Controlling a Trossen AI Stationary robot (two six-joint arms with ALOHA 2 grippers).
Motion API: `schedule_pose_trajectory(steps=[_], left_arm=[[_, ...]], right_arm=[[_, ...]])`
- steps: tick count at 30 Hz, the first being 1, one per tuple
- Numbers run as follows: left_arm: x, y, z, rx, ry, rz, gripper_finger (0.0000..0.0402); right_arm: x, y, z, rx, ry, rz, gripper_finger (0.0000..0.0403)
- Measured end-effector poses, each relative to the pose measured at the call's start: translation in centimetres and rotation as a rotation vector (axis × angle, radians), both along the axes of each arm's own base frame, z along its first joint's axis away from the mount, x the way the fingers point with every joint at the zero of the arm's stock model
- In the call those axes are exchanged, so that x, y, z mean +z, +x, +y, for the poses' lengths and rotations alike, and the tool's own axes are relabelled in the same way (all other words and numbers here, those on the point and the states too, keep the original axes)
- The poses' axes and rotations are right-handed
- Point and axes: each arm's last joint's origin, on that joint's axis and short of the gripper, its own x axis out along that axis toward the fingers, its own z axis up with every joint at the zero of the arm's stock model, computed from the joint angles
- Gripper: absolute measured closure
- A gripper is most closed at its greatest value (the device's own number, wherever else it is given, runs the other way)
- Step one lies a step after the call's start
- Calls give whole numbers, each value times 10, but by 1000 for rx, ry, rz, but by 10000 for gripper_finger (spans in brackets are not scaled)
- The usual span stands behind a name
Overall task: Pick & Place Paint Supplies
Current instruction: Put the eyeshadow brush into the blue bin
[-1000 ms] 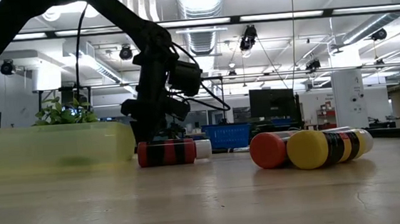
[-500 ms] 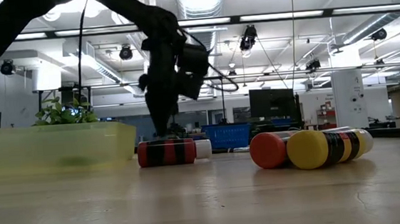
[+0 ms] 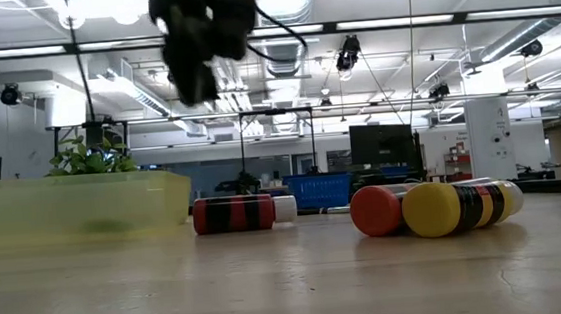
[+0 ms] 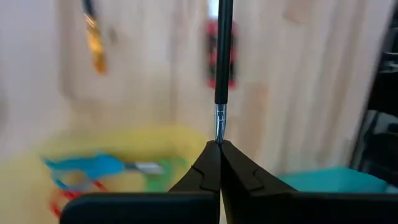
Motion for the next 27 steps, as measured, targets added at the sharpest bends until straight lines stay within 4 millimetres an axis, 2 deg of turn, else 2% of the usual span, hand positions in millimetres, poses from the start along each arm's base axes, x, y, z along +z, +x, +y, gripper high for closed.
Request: schedule_pose_trajectory(steps=[7, 15, 20, 27], left_arm=[[7, -68, -62, 110, -52, 73, 401], [-13, -153, -144, 288, -218, 217, 401], [-26, -190, -188, 437, -396, 184, 401], [-58, -229, -225, 613, -480, 256, 401]], right_arm=[[-1, 0, -4, -34, -11, 7, 232], [1, -1, -14, -75, -11, 1, 232], [3, -4, -16, -83, -7, -11, 232], [6, -10, -17, -83, -3, -28, 232]])
